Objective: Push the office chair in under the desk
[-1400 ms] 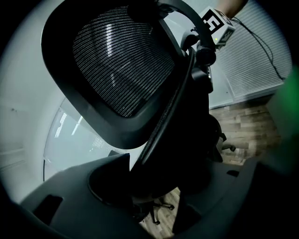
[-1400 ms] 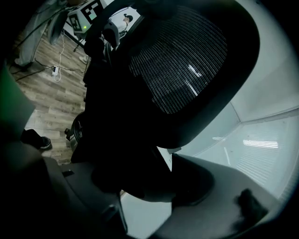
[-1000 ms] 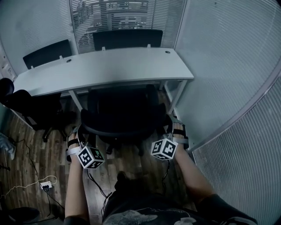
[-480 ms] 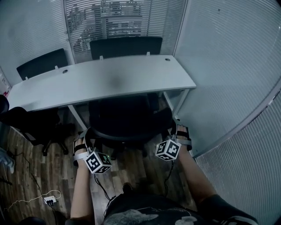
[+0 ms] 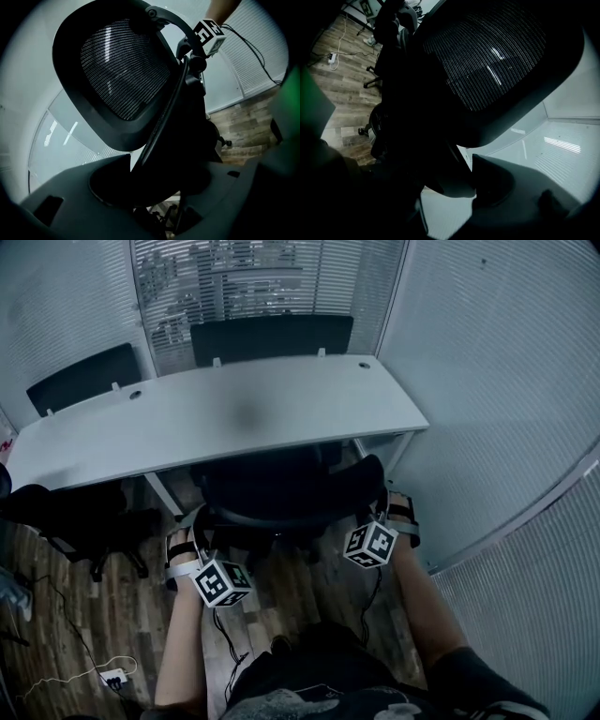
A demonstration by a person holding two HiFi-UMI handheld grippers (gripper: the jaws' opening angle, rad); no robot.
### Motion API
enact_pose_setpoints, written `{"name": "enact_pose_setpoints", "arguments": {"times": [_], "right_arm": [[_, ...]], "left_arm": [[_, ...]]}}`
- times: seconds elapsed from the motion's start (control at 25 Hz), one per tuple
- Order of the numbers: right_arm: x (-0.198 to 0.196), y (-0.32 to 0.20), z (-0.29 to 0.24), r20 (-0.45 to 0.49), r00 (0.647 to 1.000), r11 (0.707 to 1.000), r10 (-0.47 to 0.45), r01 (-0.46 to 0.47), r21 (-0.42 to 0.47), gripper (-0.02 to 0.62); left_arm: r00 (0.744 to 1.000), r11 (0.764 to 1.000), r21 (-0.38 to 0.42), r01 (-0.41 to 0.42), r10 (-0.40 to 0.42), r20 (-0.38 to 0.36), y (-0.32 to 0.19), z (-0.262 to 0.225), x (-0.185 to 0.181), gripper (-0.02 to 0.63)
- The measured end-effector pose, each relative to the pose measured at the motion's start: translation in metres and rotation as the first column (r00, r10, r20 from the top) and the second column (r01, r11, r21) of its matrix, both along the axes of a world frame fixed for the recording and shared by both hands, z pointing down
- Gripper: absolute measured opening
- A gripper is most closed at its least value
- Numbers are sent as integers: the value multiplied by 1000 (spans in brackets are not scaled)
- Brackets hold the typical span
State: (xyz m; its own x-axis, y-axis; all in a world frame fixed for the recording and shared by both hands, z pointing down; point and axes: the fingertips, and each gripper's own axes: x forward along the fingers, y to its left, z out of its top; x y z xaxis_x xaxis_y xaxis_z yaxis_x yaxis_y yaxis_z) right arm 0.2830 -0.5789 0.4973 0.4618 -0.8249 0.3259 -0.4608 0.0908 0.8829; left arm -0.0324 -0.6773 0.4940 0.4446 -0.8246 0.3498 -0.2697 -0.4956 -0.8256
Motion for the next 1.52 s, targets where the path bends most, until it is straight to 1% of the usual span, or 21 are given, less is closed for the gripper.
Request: {"name": "enact_pose_setpoints", "arguments": {"times": [0.12,0.32,0.56,0.76,0.96,1.28,1.52], "right_arm": [[6,-14,2,4,1000,1000,-14,14,-3,279],[18,-41,0,3,999,999,-43,43,28,279],[27,-74,2,8,997,997,-73,73,41,279],[26,-98,2,13,994,993,-105,104,57,279],[25,-121,2,11,990,988,-138,137,74,280],[31,-151,-1,2,988,984,-154,154,92,279],[30,-167,2,-12,983,978,-184,184,98,280]], "left_arm": [[1000,1000,-1,11,-11,3,-13,1,5,273],[1000,1000,-2,28,-28,6,-33,1,17,273],[996,996,-12,90,-90,24,-63,3,24,273],[992,992,-21,125,-125,37,-91,5,24,273],[988,989,-8,148,-148,42,-114,6,24,273],[984,985,-7,171,-170,60,-143,6,29,273],[979,983,-5,186,-185,81,-162,9,29,270]]}}
